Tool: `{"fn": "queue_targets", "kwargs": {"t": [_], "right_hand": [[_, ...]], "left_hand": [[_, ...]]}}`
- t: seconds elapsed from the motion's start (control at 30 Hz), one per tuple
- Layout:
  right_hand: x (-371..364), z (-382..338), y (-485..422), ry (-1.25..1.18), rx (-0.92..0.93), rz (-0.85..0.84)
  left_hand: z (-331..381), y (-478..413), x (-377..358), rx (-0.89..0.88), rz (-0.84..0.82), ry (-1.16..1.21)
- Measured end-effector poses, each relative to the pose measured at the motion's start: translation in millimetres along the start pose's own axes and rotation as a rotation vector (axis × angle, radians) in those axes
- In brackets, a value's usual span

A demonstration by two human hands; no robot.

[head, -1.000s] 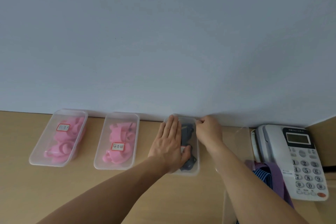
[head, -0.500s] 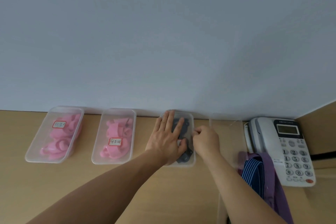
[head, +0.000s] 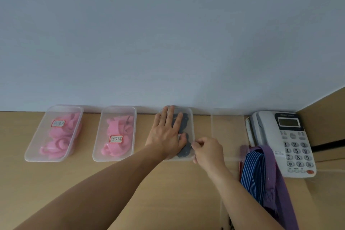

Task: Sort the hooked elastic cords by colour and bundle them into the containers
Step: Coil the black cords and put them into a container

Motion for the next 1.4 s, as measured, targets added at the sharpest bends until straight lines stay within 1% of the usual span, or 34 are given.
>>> {"fn": "queue_targets", "kwargs": {"t": [0.2,0.33,0.53,0.73,0.83,1.0,1.1,1.17,1.27,1.33,1.4], "right_hand": [[-1,0,5,-0.085,-0.033,0.006],[-9,7,23,-0.331,-0.101,-0.032],[-10,14,27,-0.389,-0.102,0.01],[-12,16,28,-0.449,-0.102,-0.018],[-13,14,29,-0.493,-0.087,-0.032],[-18,18,30,-0.532,-0.053,-0.055],[-17,18,27,-0.493,-0.049,-0.065],[-16,17,26,-0.424,-0.038,-0.096],[-2,10,30,-0.211,0.089,-0.147],[23,1,38,-0.067,0.21,-0.096],[54,-5,50,0.013,0.298,0.016]], "left_hand": [[0,2,2,-0.012,0.017,-0.001],[0,2,2,-0.016,0.013,-0.021],[0,2,1,-0.022,0.007,-0.018],[7,13,7,-0.01,0.001,0.012],[12,21,-3,-0.008,-0.04,0.022],[11,22,-4,0.0,-0.033,-0.018],[13,22,-4,-0.002,-0.037,-0.059],[14,23,-4,-0.003,-0.06,-0.089],[16,25,6,0.013,-0.076,-0.11],[23,32,23,0.021,-0.031,-0.071],[37,43,46,0.007,0.062,0.075]]}}
Point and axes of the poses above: each hand's wrist, its own y-axis away from the middle knuckle, its own x-axis out of the back of the hand, z = x × y, the point moved 8 cm from there along -y, towards the middle knuckle, and after that the axes turned 13 degrees about x, right-handed, at the moved point
